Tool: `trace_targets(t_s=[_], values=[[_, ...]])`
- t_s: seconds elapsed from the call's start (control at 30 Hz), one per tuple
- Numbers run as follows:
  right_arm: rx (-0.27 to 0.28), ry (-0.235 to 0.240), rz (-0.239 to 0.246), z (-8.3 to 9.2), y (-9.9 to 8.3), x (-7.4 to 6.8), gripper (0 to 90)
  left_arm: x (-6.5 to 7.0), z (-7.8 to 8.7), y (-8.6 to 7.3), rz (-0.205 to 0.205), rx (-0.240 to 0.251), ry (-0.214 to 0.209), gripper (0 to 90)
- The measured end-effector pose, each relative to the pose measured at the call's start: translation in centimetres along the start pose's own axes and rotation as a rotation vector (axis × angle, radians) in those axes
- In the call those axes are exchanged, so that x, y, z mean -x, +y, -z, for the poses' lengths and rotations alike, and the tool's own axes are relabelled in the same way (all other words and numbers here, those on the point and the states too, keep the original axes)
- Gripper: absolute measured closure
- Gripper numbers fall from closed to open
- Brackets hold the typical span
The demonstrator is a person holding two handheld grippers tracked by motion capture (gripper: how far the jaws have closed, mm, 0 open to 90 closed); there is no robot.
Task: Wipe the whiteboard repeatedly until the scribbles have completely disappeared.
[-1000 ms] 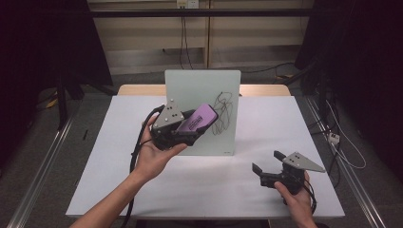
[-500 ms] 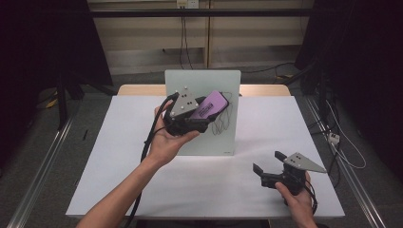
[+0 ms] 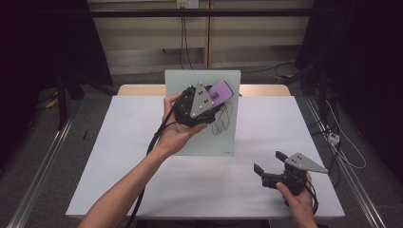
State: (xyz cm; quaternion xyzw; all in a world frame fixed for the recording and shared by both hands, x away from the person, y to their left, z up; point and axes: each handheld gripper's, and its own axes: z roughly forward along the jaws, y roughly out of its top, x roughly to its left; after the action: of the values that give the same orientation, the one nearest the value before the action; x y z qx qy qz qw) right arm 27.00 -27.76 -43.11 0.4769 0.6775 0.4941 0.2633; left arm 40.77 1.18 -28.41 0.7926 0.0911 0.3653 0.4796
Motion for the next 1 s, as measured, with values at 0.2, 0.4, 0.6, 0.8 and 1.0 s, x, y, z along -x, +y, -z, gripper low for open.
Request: trace_targets(t_s=[0.2,0.4,0.6,0.8,1.0], values=[[-0.001,0.0,0.0,0.0,0.0,0.0,4.1,0.1,-0.8,-0.3,-0.011,-0.01,0.005,41.2],[-0.001,0.004,-0.004,0.0,0.0,0.0,4.0,0.3,-1.6,-0.4,-0.031,-0.026,-0.015,41.2],[-0.001,0.002,-0.002,-0.1,0.0,0.0,3.9,0.2,-2.5,-0.6,-0.037,-0.041,-0.013,41.2],[-0.001,0.004,-0.007,-0.1,0.0,0.0,3.9,0.5,-3.0,-0.8,-0.041,-0.061,-0.025,40.8],[0.0,0.006,-0.005,0.0,0.0,-0.1,3.8,1.0,-3.2,-1.0,-0.053,-0.075,-0.03,40.6]])
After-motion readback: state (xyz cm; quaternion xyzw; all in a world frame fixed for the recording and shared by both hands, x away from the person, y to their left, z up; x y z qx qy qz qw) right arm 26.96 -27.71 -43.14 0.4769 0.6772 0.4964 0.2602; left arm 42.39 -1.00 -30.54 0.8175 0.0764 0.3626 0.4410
